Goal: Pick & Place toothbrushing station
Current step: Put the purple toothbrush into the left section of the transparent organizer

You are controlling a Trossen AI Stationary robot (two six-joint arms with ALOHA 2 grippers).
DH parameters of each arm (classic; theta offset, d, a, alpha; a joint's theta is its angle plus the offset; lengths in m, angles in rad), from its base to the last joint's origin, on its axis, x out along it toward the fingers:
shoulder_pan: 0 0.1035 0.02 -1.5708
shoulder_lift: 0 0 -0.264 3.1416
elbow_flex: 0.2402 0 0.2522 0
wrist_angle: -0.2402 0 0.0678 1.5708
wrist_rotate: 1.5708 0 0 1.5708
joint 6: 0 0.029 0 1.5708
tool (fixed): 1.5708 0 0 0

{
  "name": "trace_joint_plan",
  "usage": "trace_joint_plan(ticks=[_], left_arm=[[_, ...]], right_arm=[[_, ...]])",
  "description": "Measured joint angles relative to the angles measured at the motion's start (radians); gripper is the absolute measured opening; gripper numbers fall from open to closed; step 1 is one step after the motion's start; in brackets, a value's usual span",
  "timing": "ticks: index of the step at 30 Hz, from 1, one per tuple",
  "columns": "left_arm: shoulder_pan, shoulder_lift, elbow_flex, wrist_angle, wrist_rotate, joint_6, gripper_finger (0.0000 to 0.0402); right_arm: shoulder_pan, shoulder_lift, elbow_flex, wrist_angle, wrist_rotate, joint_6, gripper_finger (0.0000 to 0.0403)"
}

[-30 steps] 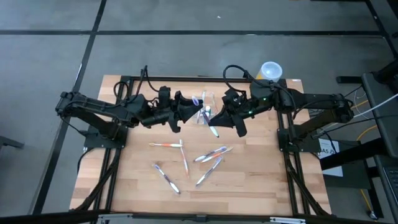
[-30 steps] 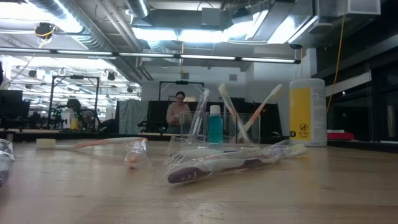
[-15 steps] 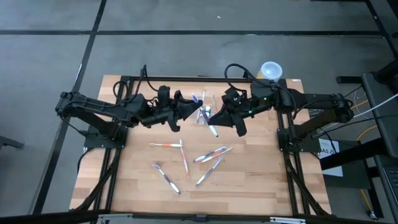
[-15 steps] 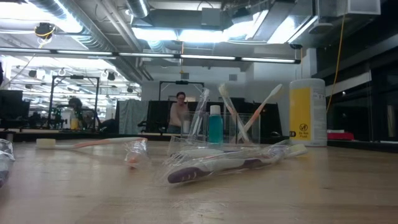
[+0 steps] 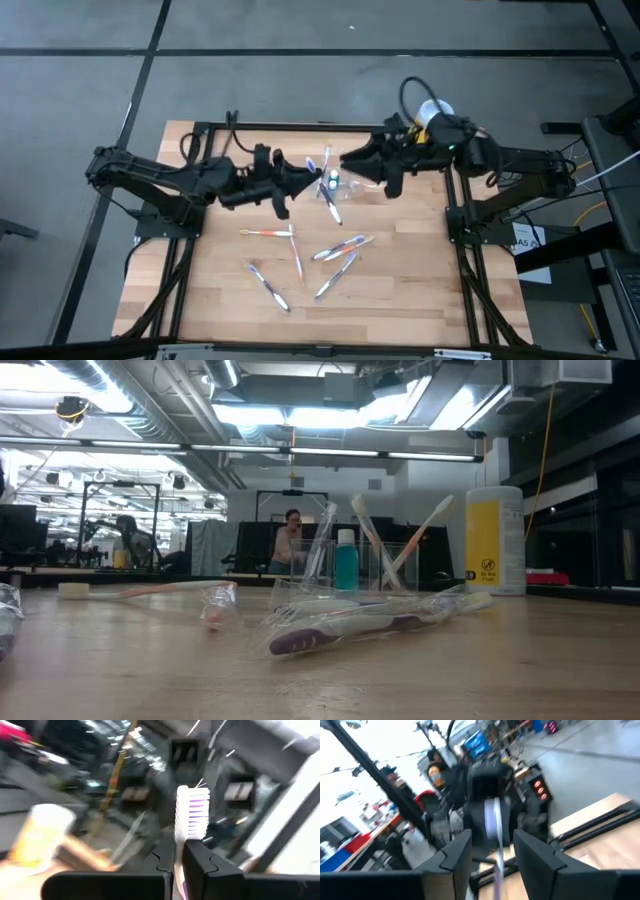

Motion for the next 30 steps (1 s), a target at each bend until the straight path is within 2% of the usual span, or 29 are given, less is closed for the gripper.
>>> trace_joint_plan(ticks=[4,7,9,13,16,20,23,27,30], left_arm=[[-0.041,0.000,-0.001,-0.146,-0.203,0.185,0.0010],[-0.055,0.022,-0.014,-0.279,-0.352,0.256,0.0010],[-0.053,0.048,-0.046,-0.285,-0.415,0.291,0.0010],[-0.003,0.093,-0.127,-0.172,-0.513,0.319,0.0010],[0.063,0.137,-0.205,-0.091,-0.518,0.248,0.0010],[0.139,0.204,-0.270,0.015,-0.465,0.152,0.0010],[0.175,0.261,-0.274,0.046,-0.459,0.151,0.0010],[0.225,0.317,-0.272,0.128,-0.401,0.141,0.0010],[0.255,0.352,-0.272,0.116,-0.367,0.072,0.0010]], right_arm=[[0.009,-0.044,0.001,-0.014,0.040,-0.019,0.0146],[0.051,-0.080,0.000,-0.073,0.107,-0.045,0.0140],[0.085,-0.107,0.000,-0.111,0.177,-0.058,0.0136],[0.163,-0.144,0.000,-0.176,0.303,-0.068,0.0131],[0.223,-0.171,-0.001,-0.194,0.370,-0.045,0.0130],[0.290,-0.191,-0.001,-0.212,0.463,-0.020,0.0130],[0.336,-0.199,-0.001,-0.216,0.530,-0.017,0.0130],[0.385,-0.202,-0.001,-0.217,0.589,-0.015,0.0130],[0.408,-0.201,-0.001,-0.217,0.623,-0.008,0.0130]])
